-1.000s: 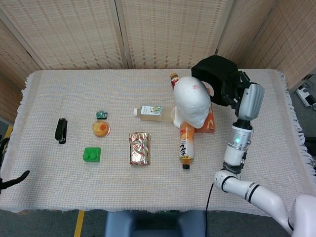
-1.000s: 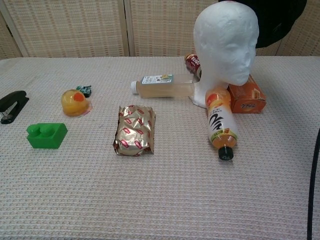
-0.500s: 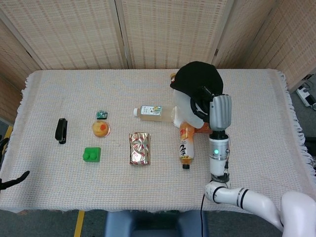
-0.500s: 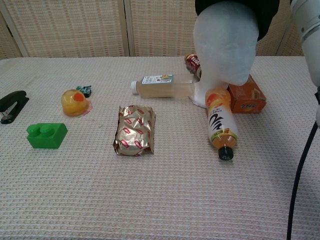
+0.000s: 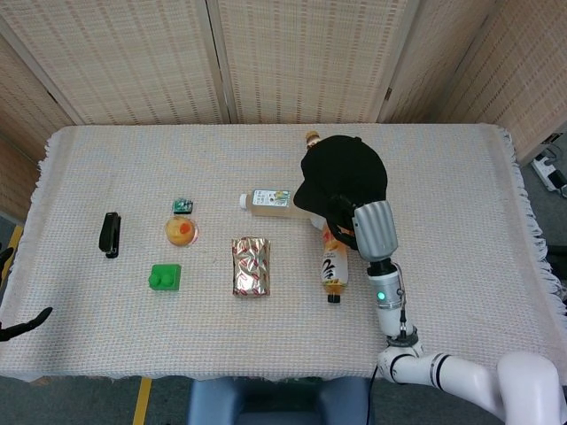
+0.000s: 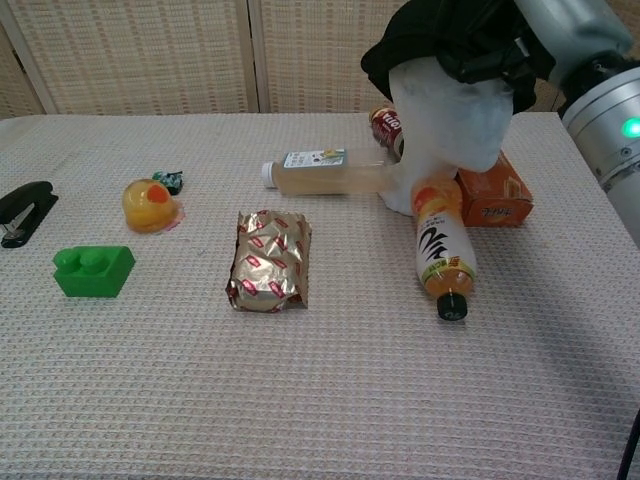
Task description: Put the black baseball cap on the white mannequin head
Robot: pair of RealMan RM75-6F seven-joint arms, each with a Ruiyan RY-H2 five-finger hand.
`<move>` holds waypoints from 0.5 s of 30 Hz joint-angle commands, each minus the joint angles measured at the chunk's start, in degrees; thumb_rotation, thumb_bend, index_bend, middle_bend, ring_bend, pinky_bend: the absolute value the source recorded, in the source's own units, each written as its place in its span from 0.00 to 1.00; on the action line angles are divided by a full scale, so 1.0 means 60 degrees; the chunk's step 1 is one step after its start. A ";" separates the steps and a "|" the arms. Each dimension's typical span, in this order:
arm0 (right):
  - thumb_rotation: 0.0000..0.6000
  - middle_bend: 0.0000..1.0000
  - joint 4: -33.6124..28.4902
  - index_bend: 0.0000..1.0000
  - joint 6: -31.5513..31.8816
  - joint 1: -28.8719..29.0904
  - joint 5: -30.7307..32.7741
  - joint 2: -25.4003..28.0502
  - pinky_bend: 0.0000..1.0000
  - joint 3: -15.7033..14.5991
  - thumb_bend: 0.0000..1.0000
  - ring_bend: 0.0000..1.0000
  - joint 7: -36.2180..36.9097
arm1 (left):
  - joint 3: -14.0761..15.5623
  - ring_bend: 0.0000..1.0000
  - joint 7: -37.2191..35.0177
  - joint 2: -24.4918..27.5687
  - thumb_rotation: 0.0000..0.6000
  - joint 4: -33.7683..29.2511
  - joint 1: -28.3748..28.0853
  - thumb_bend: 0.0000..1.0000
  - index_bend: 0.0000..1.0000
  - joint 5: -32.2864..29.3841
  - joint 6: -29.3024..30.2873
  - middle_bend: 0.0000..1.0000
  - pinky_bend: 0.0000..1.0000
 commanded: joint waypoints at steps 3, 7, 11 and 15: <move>1.00 1.00 0.0376 0.65 0.0024 -0.0184 -0.0174 -0.0150 1.00 -0.0184 0.46 1.00 0.0166 | -0.0001 0.00 -0.0015 0.0040 1.00 -0.0042 0.0000 0.17 0.00 -0.0049 -0.0058 0.00 0.21; 1.00 1.00 0.0310 0.32 0.0074 -0.0284 -0.0323 0.0029 1.00 -0.0231 0.32 1.00 0.0129 | -0.0005 0.00 0.0002 0.0045 1.00 -0.0059 0.0002 0.17 0.00 -0.0056 -0.0058 0.00 0.21; 1.00 0.98 -0.0120 0.02 0.0009 -0.0510 -0.0402 0.0454 1.00 -0.0386 0.23 1.00 -0.0049 | 0.0008 0.00 -0.0003 0.0070 1.00 -0.0105 0.0007 0.18 0.00 -0.0051 -0.0079 0.00 0.21; 1.00 0.83 -0.0840 0.00 -0.0004 -0.0835 -0.0504 0.1085 1.00 -0.0612 0.17 0.95 -0.0344 | 0.0026 0.00 0.0021 0.0083 1.00 -0.0133 0.0018 0.18 0.00 -0.0019 -0.0061 0.00 0.21</move>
